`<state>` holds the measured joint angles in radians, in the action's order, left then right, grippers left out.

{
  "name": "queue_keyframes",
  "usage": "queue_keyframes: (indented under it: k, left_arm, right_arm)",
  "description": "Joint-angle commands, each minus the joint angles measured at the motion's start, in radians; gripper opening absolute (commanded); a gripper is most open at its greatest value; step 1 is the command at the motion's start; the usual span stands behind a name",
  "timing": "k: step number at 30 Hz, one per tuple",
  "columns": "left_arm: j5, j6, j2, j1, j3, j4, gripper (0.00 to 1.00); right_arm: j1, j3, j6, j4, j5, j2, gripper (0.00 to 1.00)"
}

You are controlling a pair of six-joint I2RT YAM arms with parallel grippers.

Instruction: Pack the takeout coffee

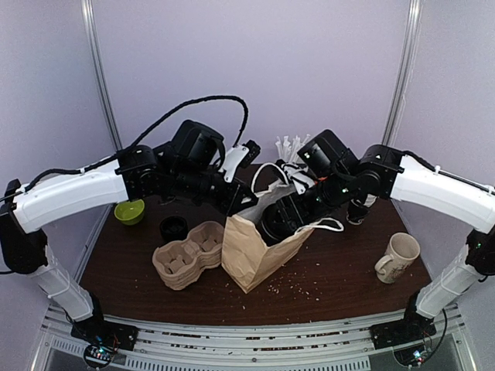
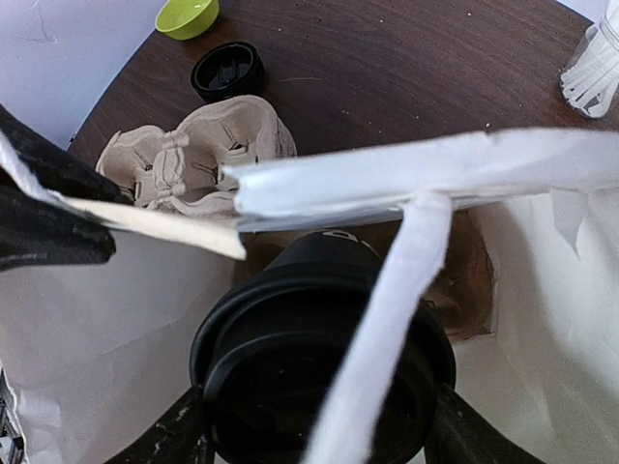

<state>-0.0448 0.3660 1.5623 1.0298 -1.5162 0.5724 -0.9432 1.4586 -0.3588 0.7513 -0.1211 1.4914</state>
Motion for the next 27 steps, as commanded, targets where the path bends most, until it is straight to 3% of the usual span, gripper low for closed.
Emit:
queue_keyframes:
  k: [1,9,19,27]
  left_arm:
    - [-0.009,-0.04,0.011,0.008,-0.044,0.017,0.02]
    - [0.024,-0.1,0.01,0.06,-0.062,-0.016,0.0]
    - [0.151,-0.153,-0.054,0.129,0.044,-0.268,0.0]
    - [0.26,-0.248,-0.064,0.211,0.121,-0.418,0.0]
  right_arm:
    - [-0.007,-0.03,-0.022,-0.01,0.008,-0.056,0.69]
    - [-0.006,-0.104,-0.055,0.01,0.073,-0.167,0.69]
    - [-0.028,-0.268,-0.078,-0.017,0.041,-0.337,0.69]
    - [-0.057,-0.302,-0.069,0.002,0.089,-0.401,0.69]
